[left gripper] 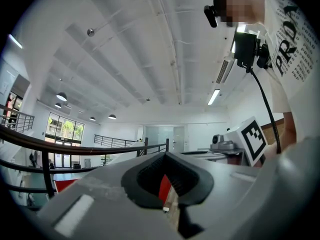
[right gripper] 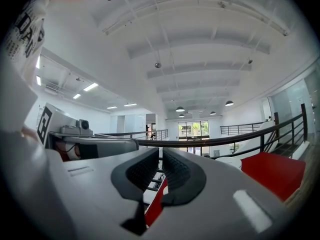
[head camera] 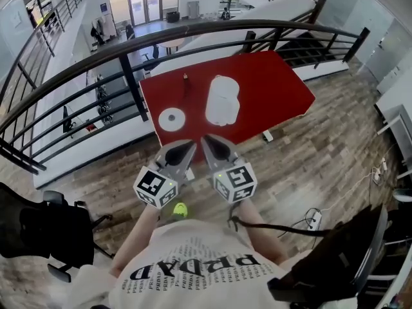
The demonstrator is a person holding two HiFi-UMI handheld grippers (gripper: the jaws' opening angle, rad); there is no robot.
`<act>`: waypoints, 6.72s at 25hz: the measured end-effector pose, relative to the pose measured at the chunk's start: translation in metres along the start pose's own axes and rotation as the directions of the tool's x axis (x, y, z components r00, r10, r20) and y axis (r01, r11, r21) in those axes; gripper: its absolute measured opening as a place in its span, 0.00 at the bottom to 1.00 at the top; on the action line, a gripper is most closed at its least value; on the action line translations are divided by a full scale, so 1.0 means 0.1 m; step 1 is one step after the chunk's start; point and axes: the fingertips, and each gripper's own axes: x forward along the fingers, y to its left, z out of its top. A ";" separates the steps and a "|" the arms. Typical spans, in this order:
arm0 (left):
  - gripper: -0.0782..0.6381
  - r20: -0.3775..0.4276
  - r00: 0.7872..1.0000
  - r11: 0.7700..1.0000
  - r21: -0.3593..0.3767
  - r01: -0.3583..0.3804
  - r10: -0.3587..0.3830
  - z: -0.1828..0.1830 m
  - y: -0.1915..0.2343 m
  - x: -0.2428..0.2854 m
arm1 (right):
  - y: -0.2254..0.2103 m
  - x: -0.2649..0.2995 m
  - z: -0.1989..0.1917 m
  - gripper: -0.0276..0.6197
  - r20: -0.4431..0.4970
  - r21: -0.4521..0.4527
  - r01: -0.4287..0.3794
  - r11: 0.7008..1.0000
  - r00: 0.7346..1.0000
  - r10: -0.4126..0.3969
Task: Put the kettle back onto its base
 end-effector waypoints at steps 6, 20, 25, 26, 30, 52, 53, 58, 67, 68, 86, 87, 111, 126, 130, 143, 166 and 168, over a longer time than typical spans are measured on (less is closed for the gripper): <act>0.12 -0.011 0.999 1.000 -0.002 0.031 -0.031 0.04 0.23 0.17 | -0.17 0.23 0.02 0.12 -0.011 -0.002 0.030 1.000 0.999 -0.030; 0.12 -0.014 0.994 0.994 -0.009 0.106 -0.106 -0.05 0.79 0.45 | -0.47 0.78 -0.04 0.13 -0.018 -0.003 0.120 0.993 0.993 -0.120; 0.12 -0.015 0.992 0.992 -0.014 0.125 -0.125 -0.10 0.91 0.50 | -0.54 0.88 -0.08 0.15 -0.019 -0.003 0.155 0.988 0.988 -0.155; 0.12 -0.015 0.992 0.992 -0.015 0.125 -0.125 -0.11 0.94 0.51 | -0.55 0.89 -0.09 0.16 -0.021 -0.004 0.159 0.987 0.987 -0.159; 0.12 -0.010 0.993 0.992 -0.025 0.120 -0.121 -0.14 0.98 0.56 | -0.60 0.94 -0.13 0.18 -0.037 -0.015 0.162 0.987 0.986 -0.162; 0.12 -0.066 0.995 0.996 -0.045 0.075 -0.078 -0.59 1.13 1.54 | -1.74 1.12 -0.47 0.24 -0.129 -0.065 0.192 0.979 0.972 -0.199; 0.12 -0.068 0.995 0.996 -0.043 0.075 -0.078 -0.62 1.14 1.59 | -1.80 1.11 -0.51 0.25 -0.136 -0.067 0.197 0.978 0.969 -0.205; 0.12 -0.082 0.994 0.997 -0.032 0.069 -0.072 -0.74 1.18 1.78 | -2.06 1.09 -0.63 0.28 -0.154 -0.069 0.226 0.972 0.960 -0.234; 0.12 -0.131 0.990 0.998 -0.050 0.049 -0.055 -1.09 1.18 2.05 | -2.45 1.04 -0.94 0.36 -0.225 -0.104 0.265 0.959 0.933 -0.282; 0.12 -0.139 0.989 0.998 -0.052 0.047 -0.054 -1.14 1.19 2.09 | -2.49 1.03 -0.97 0.36 -0.234 -0.111 0.267 0.957 0.929 -0.286; 0.12 -0.199 0.980 0.997 -0.081 0.015 -0.031 -1.43 1.22 2.23 | -2.72 1.05 -1.56 0.36 -0.373 -0.078 0.261 0.962 0.887 -0.271; 0.12 -0.202 0.979 0.997 -0.081 0.016 -0.032 -1.44 1.22 2.24 | -2.72 1.05 -1.57 0.36 -0.374 -0.075 0.258 0.963 0.888 -0.267; 0.12 -0.219 0.975 0.996 -0.083 0.015 -0.033 -1.53 1.23 2.34 | -2.76 1.12 -1.77 0.30 -0.371 0.034 0.229 0.973 0.907 -0.200; 0.12 -0.209 0.978 0.997 -0.080 -0.023 0.006 -1.49 1.31 2.25 | -3.05 1.06 -1.59 0.27 -0.331 0.260 0.322 0.910 0.915 -0.230; 0.12 -0.206 0.978 0.997 -0.078 -0.024 0.007 -1.45 1.31 2.23 | -3.08 1.09 -1.39 0.26 -0.294 0.241 0.323 0.915 0.923 -0.248; 0.12 -0.183 0.982 0.995 -0.071 -0.071 0.057 -1.35 1.40 2.15 | -3.01 1.13 -1.20 0.24 -0.286 0.134 0.277 0.951 0.930 -0.231; 0.12 -0.160 0.959 0.969 -0.041 -0.244 0.235 -0.95 2.38 1.32 | -2.02 2.20 -0.76 0.24 -0.242 0.078 0.074 0.994 0.969 -0.053; 0.12 -0.165 0.950 0.961 -0.037 -0.274 0.264 -0.92 2.51 1.17 | -1.89 2.30 -0.76 0.24 -0.244 0.082 0.050 0.995 0.969 -0.029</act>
